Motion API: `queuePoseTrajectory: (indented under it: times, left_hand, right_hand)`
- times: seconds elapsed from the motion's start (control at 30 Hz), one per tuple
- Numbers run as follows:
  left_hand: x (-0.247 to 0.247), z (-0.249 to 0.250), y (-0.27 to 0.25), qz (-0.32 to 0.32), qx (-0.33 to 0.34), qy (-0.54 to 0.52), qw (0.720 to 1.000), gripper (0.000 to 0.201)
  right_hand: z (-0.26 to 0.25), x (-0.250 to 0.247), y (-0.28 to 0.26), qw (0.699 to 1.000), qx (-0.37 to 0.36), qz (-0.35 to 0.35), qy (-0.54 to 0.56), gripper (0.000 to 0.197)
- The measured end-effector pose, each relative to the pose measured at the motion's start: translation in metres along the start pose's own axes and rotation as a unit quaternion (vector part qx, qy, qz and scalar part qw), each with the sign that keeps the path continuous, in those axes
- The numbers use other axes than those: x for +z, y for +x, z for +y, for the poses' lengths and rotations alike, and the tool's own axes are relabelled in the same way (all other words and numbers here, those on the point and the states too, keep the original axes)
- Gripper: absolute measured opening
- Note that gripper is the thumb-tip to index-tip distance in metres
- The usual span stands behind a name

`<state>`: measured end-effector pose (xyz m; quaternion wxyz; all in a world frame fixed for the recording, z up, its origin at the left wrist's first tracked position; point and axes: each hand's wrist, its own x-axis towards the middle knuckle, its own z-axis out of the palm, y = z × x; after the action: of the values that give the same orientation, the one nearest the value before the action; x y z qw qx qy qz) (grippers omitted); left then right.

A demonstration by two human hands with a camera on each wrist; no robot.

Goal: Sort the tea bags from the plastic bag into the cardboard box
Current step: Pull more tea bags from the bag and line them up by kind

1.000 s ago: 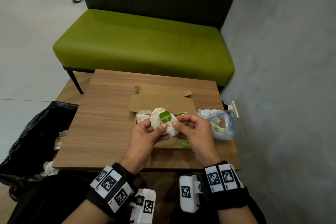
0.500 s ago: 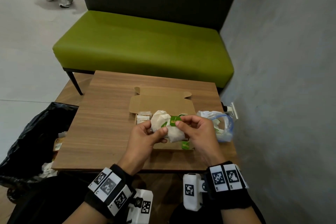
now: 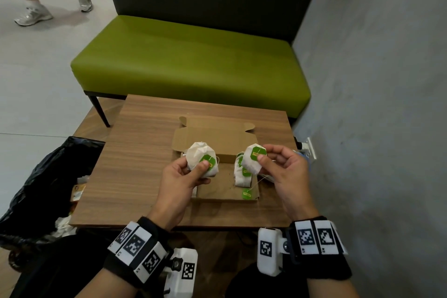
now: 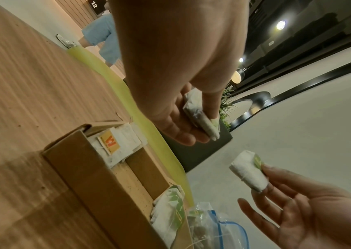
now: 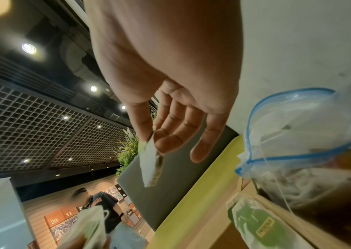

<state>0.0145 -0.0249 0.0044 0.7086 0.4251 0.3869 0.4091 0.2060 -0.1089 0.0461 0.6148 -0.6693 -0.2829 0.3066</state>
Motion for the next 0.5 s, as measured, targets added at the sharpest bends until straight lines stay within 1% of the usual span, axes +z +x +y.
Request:
queuePoseTrajectory:
  times: [0.13, 0.23, 0.33, 0.4, 0.47, 0.5]
  left_hand:
    - [-0.003, 0.001, 0.000, 0.012, 0.011, 0.036, 0.999, 0.022]
    - [-0.015, 0.007, 0.005, 0.043, 0.035, 0.070, 0.996, 0.017]
    - [-0.039, 0.015, 0.014, 0.081, 0.061, 0.119, 0.988, 0.015]
    - [-0.057, 0.016, 0.019, 0.092, 0.058, 0.186, 0.977, 0.016]
    - [-0.074, 0.013, 0.023, 0.103, 0.049, 0.233, 0.966, 0.019]
    - [-0.081, 0.011, 0.024, 0.109, 0.043, 0.238, 0.964, 0.021]
  right_hand:
    - [-0.003, 0.000, -0.003, 1.000, -0.005, 0.014, 0.007, 0.019]
    - [-0.019, -0.003, -0.005, 0.998, -0.054, 0.021, 0.024, 0.018]
    - [-0.038, -0.007, -0.004, 0.995, -0.095, 0.004, 0.033, 0.017]
    - [-0.042, -0.006, -0.002, 0.995, -0.100, -0.019, -0.002, 0.016]
    - [-0.035, -0.003, 0.001, 0.993, -0.082, -0.032, -0.076, 0.014]
    - [-0.029, -0.002, 0.004, 0.989, -0.070, -0.038, -0.122, 0.014]
